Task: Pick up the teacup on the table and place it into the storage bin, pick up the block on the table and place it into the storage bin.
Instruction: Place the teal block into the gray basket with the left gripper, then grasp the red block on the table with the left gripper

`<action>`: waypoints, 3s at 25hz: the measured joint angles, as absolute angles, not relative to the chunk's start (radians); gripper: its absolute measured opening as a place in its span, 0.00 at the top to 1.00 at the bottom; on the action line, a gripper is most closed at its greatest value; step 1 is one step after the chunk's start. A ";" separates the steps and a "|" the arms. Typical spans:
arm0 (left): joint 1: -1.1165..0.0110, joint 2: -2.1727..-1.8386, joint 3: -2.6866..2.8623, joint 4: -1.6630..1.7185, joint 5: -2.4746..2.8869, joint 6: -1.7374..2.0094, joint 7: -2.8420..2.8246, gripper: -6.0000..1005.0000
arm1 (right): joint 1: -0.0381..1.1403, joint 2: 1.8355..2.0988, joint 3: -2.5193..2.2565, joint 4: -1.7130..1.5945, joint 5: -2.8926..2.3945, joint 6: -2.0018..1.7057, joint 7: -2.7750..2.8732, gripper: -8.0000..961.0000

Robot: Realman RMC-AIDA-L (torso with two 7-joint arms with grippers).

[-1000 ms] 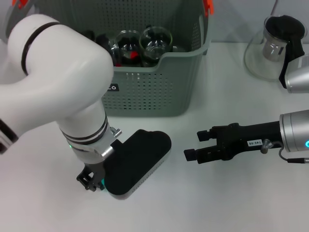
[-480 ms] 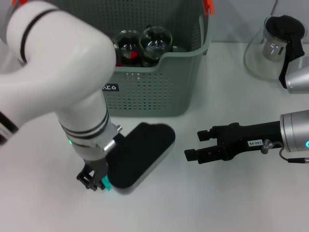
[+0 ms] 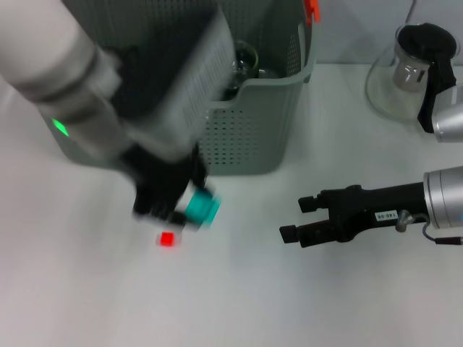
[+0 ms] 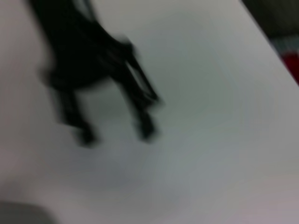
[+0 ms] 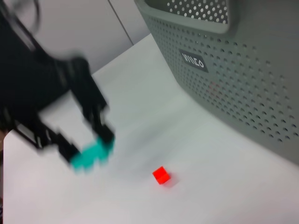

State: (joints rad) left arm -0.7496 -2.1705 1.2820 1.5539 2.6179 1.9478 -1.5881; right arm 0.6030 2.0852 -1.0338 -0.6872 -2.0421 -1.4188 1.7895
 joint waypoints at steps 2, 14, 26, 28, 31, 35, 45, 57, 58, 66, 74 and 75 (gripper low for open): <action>-0.780 -2.169 1.133 1.580 2.545 1.981 -1.613 0.60 | 0.603 2.084 -1.034 -0.689 -2.043 -1.425 1.785 0.02; -0.873 -2.038 0.684 1.322 2.353 1.591 -1.841 0.60 | 0.604 2.074 -1.034 -0.690 -2.048 -1.454 1.776 0.02; -0.886 -2.009 0.694 1.108 2.345 1.247 -1.903 0.60 | 0.619 2.074 -1.041 -0.698 -2.048 -1.475 1.776 0.02; -0.887 -2.009 0.704 1.104 2.348 1.216 -1.916 0.56 | 0.620 2.074 -1.041 -0.699 -2.048 -1.477 1.775 0.02; -0.881 -2.009 0.716 1.115 2.359 1.187 -1.936 0.44 | 0.620 2.073 -1.041 -0.699 -2.048 -1.479 1.773 0.02; -0.856 -2.005 0.712 1.207 2.351 1.245 -1.966 0.27 | 0.620 2.071 -1.039 -0.700 -2.048 -1.487 1.768 0.02; -0.672 -2.054 0.731 1.552 2.092 1.935 -1.904 0.09 | 0.619 2.071 -1.034 -0.712 -2.041 -1.505 1.733 0.02; -0.488 -2.156 0.996 1.606 2.322 1.930 -1.652 0.09 | 0.639 2.063 -1.034 -0.713 -2.042 -1.509 1.747 0.02; -0.488 -2.162 1.034 1.600 2.367 1.900 -1.642 0.09 | 0.642 2.063 -1.034 -0.714 -2.042 -1.507 1.751 0.02; -0.506 -2.172 1.318 1.510 2.598 1.654 -1.657 0.09 | 0.646 2.066 -1.034 -0.710 -2.043 -1.498 1.769 0.02; -0.560 -2.170 1.422 1.362 2.709 1.513 -1.692 0.09 | 0.638 2.070 -1.026 -0.702 -2.043 -1.488 1.769 0.02; -0.564 -2.170 1.429 1.349 2.720 1.504 -1.695 0.09 | 0.637 2.071 -1.024 -0.702 -2.043 -1.488 1.769 0.02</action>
